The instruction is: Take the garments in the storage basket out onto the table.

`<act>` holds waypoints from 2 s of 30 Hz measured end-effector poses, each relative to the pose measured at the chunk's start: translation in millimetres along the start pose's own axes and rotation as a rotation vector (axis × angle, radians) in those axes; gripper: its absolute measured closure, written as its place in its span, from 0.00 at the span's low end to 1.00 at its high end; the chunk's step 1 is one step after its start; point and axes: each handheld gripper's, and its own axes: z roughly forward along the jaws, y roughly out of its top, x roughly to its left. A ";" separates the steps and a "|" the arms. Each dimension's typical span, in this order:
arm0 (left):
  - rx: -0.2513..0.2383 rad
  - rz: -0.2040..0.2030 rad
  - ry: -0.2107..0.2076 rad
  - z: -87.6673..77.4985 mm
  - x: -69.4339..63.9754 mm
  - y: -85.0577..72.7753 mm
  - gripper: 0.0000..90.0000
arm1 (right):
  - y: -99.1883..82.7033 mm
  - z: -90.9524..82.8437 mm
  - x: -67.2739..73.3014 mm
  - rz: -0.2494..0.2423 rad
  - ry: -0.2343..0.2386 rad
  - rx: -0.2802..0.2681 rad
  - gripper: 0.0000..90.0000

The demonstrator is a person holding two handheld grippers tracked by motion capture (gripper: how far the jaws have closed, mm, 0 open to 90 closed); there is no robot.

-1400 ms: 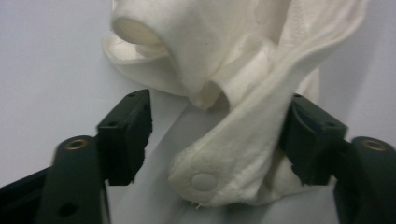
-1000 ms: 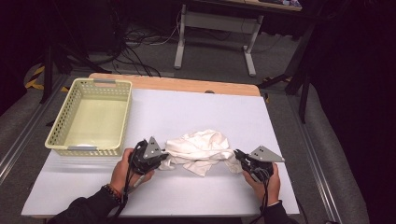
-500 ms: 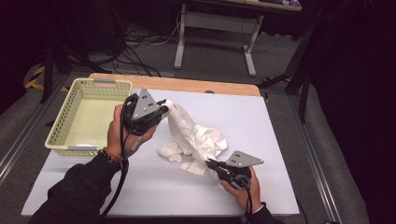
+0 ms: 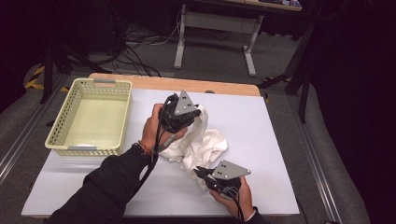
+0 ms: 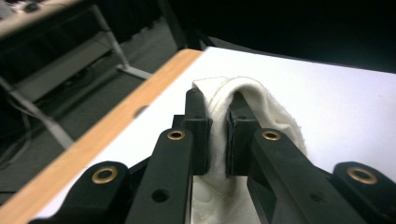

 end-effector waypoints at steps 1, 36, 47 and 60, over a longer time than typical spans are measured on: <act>0.000 0.000 0.000 0.0 0.0 0.0 0.91 | 0.0 0.0 0.0 0.000 0.000 0.000 0.94; -0.034 0.102 -0.151 -14.3 -59.3 -27.1 0.45 | 16.8 -23.8 -47.8 0.021 -0.326 -0.132 0.95; 0.087 0.025 -0.196 -36.3 -74.2 -102.4 0.28 | -3.2 -37.3 -61.7 0.065 -0.323 -0.076 0.84; 0.326 -0.068 -0.287 -0.2 -79.2 -144.2 0.39 | -3.5 -5.0 -63.7 0.041 -0.241 -0.009 0.44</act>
